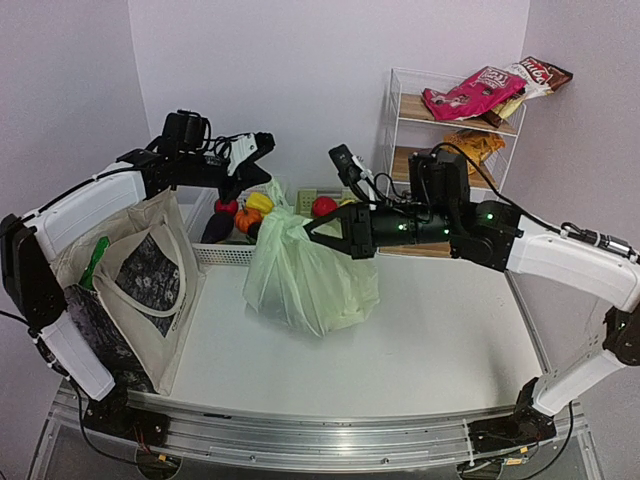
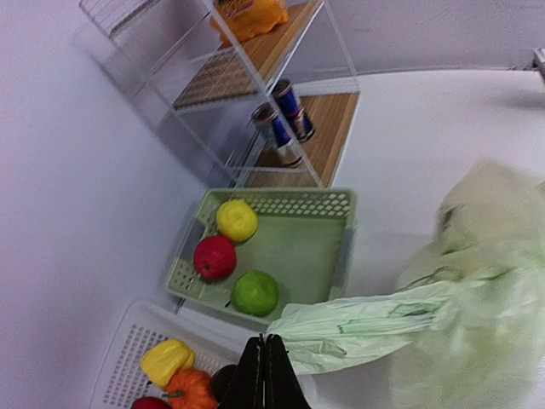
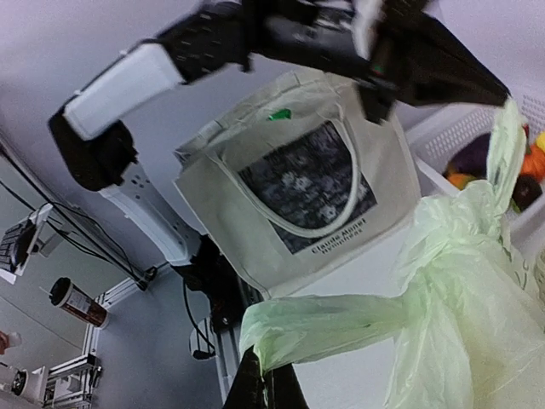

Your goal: Place the mixed food into the grocery bags and tie them

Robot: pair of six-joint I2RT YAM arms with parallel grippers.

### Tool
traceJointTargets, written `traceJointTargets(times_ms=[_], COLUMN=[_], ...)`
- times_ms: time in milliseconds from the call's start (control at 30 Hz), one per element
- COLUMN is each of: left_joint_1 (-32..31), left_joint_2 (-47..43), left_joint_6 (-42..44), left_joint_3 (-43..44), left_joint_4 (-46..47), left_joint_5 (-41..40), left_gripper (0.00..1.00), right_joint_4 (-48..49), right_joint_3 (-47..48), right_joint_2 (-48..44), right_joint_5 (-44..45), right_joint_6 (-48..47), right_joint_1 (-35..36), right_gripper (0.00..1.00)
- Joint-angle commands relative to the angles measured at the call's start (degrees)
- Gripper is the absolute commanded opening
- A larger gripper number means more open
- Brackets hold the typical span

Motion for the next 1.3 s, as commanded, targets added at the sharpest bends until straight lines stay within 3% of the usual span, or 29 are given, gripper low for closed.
traceJointTargets(times_ms=[0,167,533,667,833,1000,1067,1200,1267], left_joint_1=[4.16,7.92,7.07,5.38,-0.29,-3.74,-4.08,-4.09,-4.09], left_joint_2=[6.38,14.60,9.55,5.27,-3.46,-7.94,-7.84,-7.81,-8.22], left_joint_6=[5.71,9.79,16.64,15.19,12.47,8.02,6.52,5.76,6.31], left_joint_3=[0.13,6.34,-9.17,-10.53,-13.18,-13.95,-12.33,-10.95,-11.44], left_joint_4=[6.64,6.12,11.82,9.60,3.12,0.19,-1.00,-2.72,-3.04], left_joint_5=[-9.43,-14.97,-15.22,-11.55,-5.08,-0.82,-0.33,-0.07,0.35], left_gripper=[0.00,0.00,0.00,0.00,0.00,0.00,0.00,0.00,0.00], right_joint_4=[7.42,13.42,14.02,1.08,-7.64,-19.23,-23.57,-28.04,-28.13], right_joint_3=[4.13,0.21,-11.03,-12.27,-14.98,-8.52,-4.27,0.09,1.67], right_joint_2=[-0.35,-4.48,-8.67,-8.77,-11.13,-6.72,-3.76,2.09,5.26], right_joint_5=[-7.17,-8.09,-0.46,2.79,8.93,19.48,20.90,23.27,23.75], right_joint_6=[0.38,2.58,3.22,1.78,-1.52,-1.73,-1.76,-1.49,0.06], right_joint_1=[2.79,3.00,2.52,2.35,1.71,1.55,1.54,1.56,1.53], right_gripper=[0.00,0.00,0.00,0.00,0.00,0.01,0.10,0.53,0.61])
